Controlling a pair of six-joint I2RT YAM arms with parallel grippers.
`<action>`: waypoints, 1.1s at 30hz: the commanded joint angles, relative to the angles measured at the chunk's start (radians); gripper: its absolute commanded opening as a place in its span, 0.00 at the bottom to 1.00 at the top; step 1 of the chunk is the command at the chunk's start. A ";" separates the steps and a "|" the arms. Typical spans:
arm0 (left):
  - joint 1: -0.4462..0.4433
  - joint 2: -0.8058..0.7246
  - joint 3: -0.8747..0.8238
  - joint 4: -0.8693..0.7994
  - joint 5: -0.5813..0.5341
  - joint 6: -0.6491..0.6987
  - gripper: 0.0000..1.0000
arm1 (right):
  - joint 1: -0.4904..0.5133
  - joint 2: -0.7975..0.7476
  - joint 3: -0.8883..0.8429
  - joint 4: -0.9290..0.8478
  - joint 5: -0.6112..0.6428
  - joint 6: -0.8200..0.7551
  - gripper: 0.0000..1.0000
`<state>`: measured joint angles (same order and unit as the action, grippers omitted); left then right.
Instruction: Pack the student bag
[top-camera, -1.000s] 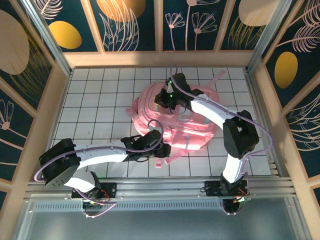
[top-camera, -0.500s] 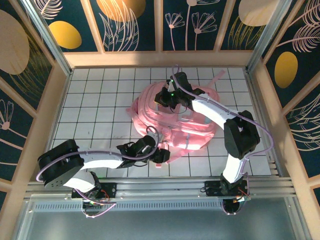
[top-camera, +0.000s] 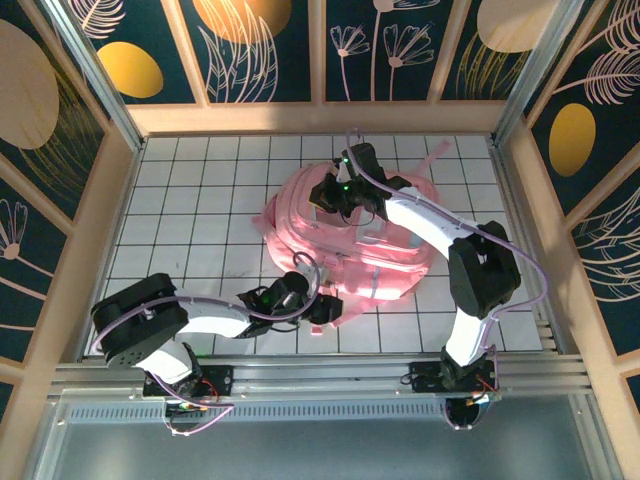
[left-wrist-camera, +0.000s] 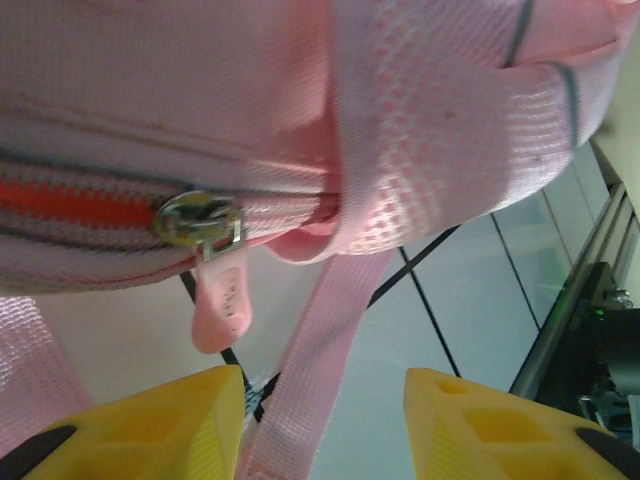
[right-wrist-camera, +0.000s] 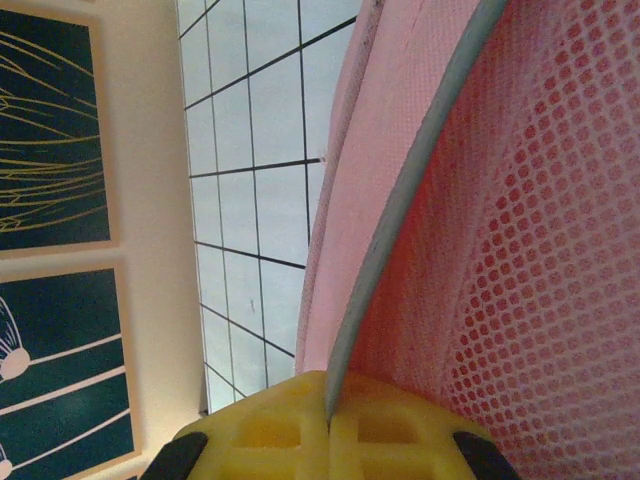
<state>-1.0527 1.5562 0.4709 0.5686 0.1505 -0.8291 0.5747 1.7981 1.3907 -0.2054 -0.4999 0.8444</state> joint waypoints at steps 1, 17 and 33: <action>0.007 0.034 0.010 0.042 0.015 -0.016 0.46 | -0.007 -0.031 0.033 0.077 -0.031 0.012 0.00; 0.035 -0.039 -0.064 0.048 0.028 -0.042 0.57 | -0.022 -0.012 0.063 0.094 -0.140 0.089 0.00; 0.069 0.064 0.019 0.095 0.080 -0.010 0.64 | -0.022 -0.012 0.061 0.123 -0.170 0.134 0.00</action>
<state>-0.9882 1.5951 0.4530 0.6327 0.2104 -0.8654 0.5495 1.7985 1.4075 -0.1875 -0.6117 0.9535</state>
